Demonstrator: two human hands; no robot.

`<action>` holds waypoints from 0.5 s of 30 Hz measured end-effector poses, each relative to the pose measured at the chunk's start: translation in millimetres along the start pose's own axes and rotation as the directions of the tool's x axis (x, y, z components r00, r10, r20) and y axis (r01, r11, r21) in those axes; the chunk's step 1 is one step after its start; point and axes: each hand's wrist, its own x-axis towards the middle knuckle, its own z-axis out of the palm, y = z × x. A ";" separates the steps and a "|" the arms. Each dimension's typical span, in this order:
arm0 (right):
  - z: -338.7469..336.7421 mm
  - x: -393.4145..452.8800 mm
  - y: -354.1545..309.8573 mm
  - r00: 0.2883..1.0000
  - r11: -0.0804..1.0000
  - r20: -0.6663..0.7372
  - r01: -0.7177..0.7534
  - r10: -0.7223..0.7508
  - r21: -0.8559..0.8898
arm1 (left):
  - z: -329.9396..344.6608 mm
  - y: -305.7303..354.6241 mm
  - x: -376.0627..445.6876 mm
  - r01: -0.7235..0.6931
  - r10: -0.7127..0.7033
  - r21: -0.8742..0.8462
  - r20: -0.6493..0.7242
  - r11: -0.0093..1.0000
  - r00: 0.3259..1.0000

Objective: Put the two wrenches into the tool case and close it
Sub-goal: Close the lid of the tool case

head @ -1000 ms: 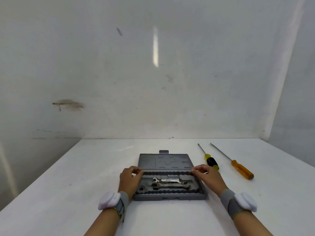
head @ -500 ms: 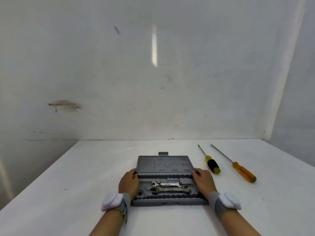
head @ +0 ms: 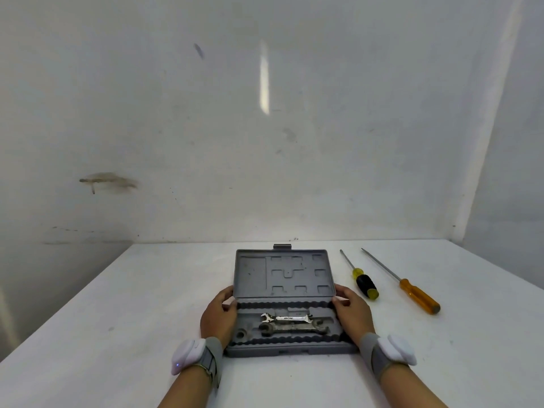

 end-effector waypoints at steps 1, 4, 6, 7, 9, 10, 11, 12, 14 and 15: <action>0.1 -0.7 -0.5 1.000 1.000 -0.007 -0.002 0.002 0.024 | -0.6 0.0 -0.5 -0.003 0.002 -0.015 -0.009 1.000 1.000; -0.7 0.1 1.0 1.000 0.997 -0.022 -0.007 0.009 0.072 | -0.7 0.9 -3.1 0.003 -0.005 -0.075 -0.028 0.997 1.000; -1.6 0.7 1.9 0.999 0.994 -0.039 -0.005 0.009 0.106 | -0.6 1.8 -4.1 0.012 -0.018 -0.138 -0.045 0.990 0.999; -2.0 0.7 2.5 0.999 0.991 -0.050 -0.002 0.008 0.132 | -0.7 1.6 -4.3 0.014 -0.024 -0.169 -0.056 0.986 0.998; -3.2 0.0 2.1 0.997 0.983 -0.080 0.004 0.011 0.183 | -1.3 1.3 -4.8 0.015 -0.032 -0.214 -0.078 0.977 0.996; -3.9 -1.5 1.5 0.995 0.979 -0.098 0.005 0.016 0.204 | -1.5 1.2 -5.7 0.015 -0.036 -0.229 -0.088 0.973 0.995; -4.7 -3.1 0.1 0.993 0.975 -0.118 0.005 0.022 0.222 | -1.6 1.3 -6.3 0.013 -0.037 -0.238 -0.098 0.971 0.994; -5.5 -4.9 -0.9 0.990 0.972 -0.138 0.004 0.029 0.237 | -1.9 2.1 -7.4 0.010 -0.038 -0.244 -0.111 0.970 0.993; -6.0 -6.3 -1.2 0.983 0.971 -0.176 -0.005 0.048 0.239 | -3.5 2.9 -8.6 0.009 -0.047 -0.267 -0.139 0.964 0.989; -6.3 -6.6 -0.7 0.980 0.974 -0.191 -0.010 0.054 0.226 | -4.4 2.0 -8.1 0.011 -0.056 -0.286 -0.148 0.958 0.987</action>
